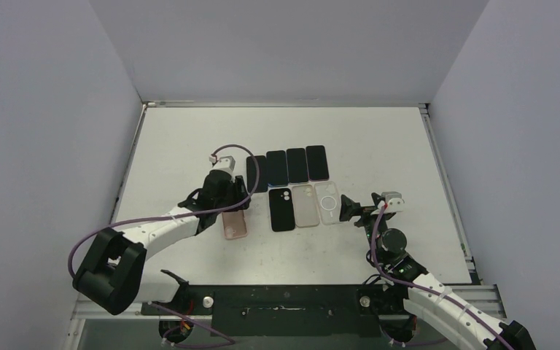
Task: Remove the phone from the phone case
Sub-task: Pick up the phone case from the center of the board.
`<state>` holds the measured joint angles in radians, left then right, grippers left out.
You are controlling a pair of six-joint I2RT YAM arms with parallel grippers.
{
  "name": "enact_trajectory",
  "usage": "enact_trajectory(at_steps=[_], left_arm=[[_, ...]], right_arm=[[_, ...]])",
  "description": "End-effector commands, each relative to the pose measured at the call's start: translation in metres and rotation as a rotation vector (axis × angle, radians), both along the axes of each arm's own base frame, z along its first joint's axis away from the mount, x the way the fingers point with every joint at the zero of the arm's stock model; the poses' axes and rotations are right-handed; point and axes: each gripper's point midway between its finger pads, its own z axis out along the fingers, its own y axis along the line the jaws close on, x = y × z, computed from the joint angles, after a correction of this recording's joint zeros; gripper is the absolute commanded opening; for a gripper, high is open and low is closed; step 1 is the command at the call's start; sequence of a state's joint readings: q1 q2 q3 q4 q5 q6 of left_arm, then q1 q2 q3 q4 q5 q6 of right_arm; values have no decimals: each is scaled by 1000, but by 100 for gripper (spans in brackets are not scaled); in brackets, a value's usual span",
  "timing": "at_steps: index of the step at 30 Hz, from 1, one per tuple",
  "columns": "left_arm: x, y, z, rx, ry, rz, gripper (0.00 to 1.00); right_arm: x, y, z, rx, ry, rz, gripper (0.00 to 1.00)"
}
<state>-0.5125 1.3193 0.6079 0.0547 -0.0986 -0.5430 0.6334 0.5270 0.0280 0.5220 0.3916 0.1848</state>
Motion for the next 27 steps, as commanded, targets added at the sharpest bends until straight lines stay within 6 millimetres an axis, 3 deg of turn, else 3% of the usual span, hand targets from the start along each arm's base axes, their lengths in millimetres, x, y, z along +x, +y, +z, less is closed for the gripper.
enact_trajectory(at_steps=[1, 13, 20, 23, 27], left_arm=[[-5, 7, -7, 69, 18, 20, 44], [-6, 4, -49, 253, 134, -7, 32], [-16, -1, -65, 326, 187, -52, 13], [-25, 0, -70, 354, 207, -72, 0], [-36, 1, -66, 377, 220, -97, 0]], right_arm=[[4, 1, 29, 45, -67, 0, 100], [4, 1, 26, 35, -59, -4, 100], [5, 1, 27, 31, -57, -4, 100], [5, 1, 27, 31, -57, -3, 100], [5, 1, 26, 29, -56, -6, 100]])
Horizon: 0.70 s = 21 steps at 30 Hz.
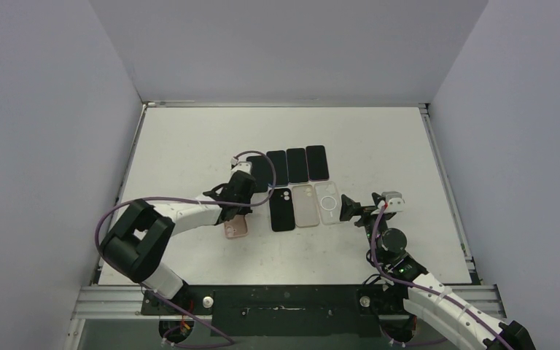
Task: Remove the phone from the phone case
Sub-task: Pick up the phone case from the center of the board.
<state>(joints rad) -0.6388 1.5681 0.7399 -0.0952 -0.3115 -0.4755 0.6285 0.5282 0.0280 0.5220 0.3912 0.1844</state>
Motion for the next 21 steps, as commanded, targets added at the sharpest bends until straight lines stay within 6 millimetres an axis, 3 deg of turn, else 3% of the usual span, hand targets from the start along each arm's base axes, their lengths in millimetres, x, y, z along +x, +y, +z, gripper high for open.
enact_trajectory(at_steps=[1, 10, 15, 21], left_arm=[[-30, 2, -6, 53, 98, -69, 0], [-32, -14, 64, -9, -50, -236, 0], [-37, -26, 93, 13, -148, -446, 0], [-47, -38, 119, 85, -316, -764, 0]], right_arm=[[5, 2, 26, 29, -55, -1, 100], [4, 11, 29, 23, -57, 46, 100], [6, 31, 29, 23, -3, 132, 100], [2, 62, 24, 89, 183, 252, 100]])
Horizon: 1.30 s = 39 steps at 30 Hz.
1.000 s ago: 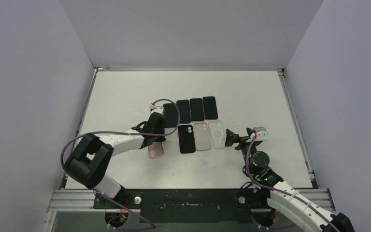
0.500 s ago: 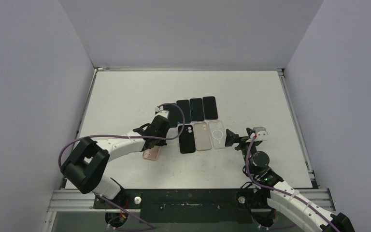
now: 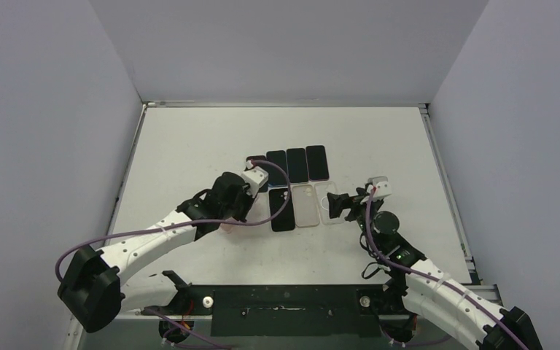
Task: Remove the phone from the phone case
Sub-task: Pick up the phone case from the center of the board.
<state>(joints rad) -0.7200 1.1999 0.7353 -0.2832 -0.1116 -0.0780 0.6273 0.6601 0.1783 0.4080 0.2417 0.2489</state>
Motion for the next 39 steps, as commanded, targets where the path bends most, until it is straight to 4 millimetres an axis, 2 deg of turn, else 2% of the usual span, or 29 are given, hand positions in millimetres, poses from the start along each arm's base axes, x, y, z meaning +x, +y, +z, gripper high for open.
enact_trajectory(at_steps=[1, 6, 12, 17, 29, 34, 37, 39], left_arm=[[-5, -19, 38, 27, -204, -323, 0], [-19, -28, 53, 83, -356, -562, 0], [-43, -40, 67, 183, -548, -809, 0], [-68, -48, 63, 290, -689, -1043, 0], [-96, -62, 58, 449, -840, -1268, 0], [-103, -70, 57, 467, -865, -1317, 0], [-103, -70, 50, 487, -851, -1333, 0], [-104, -70, 46, 490, -845, -1340, 0]], right_arm=[[-5, 31, 16, 84, 121, 128, 100], [-18, 55, 22, 90, 260, 254, 100], [-32, 87, 43, 91, 333, 470, 100], [-41, 111, 53, 74, 364, 649, 100], [-66, 162, 30, -24, 557, 989, 93], [-76, 180, 18, -47, 589, 1082, 85], [-81, 183, 18, -31, 586, 1130, 71], [-84, 184, 20, -22, 582, 1152, 57]])
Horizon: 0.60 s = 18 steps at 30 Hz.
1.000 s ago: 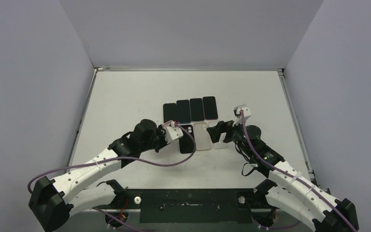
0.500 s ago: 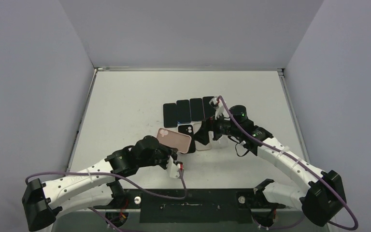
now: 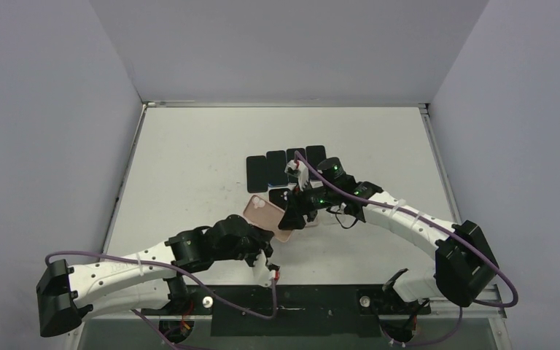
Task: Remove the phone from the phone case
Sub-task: Pick up the phone case from the center of the board.
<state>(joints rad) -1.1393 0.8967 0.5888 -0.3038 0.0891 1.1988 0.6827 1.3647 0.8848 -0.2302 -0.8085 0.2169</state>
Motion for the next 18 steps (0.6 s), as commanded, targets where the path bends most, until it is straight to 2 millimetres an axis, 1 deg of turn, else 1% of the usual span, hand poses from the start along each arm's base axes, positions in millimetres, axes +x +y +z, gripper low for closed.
enact_trajectory(at_steps=[1, 4, 6, 7, 8, 9, 11, 12, 14, 15, 17, 18], left_arm=[[2, -4, 3, 1, -44, -19, 0], [2, -4, 1, -12, -45, -13, 0], [3, -4, 1, -22, -42, 1, 0], [5, -3, 1, -32, -42, 15, 1], [7, -3, 2, -43, -40, 37, 8], [10, -2, 4, -62, -32, 68, 12], [15, -3, 11, -130, 9, 148, 17], [18, -5, 18, -176, 24, 188, 24], [23, -6, 30, -269, 68, 264, 46], [25, -8, 37, -325, 103, 304, 54], [28, -12, 52, -449, 184, 379, 63], [31, -12, 59, -510, 235, 433, 65]], right_arm=[[-2, 11, 27, 100, -58, 81, 48], [-2, 9, 26, 106, -56, 81, 22], [0, 6, 26, 113, -56, 65, 12], [2, 4, 29, 123, -60, 52, 8], [3, 1, 28, 128, -58, 33, 6], [6, 0, 29, 142, -69, 12, 3], [11, -5, 29, 153, -87, -43, 0], [15, -7, 28, 152, -93, -79, 0], [24, -13, 28, 163, -121, -164, 0], [31, -17, 29, 166, -129, -229, 0], [41, -27, 28, 178, -145, -348, 0], [45, -32, 30, 192, -154, -407, 0]])
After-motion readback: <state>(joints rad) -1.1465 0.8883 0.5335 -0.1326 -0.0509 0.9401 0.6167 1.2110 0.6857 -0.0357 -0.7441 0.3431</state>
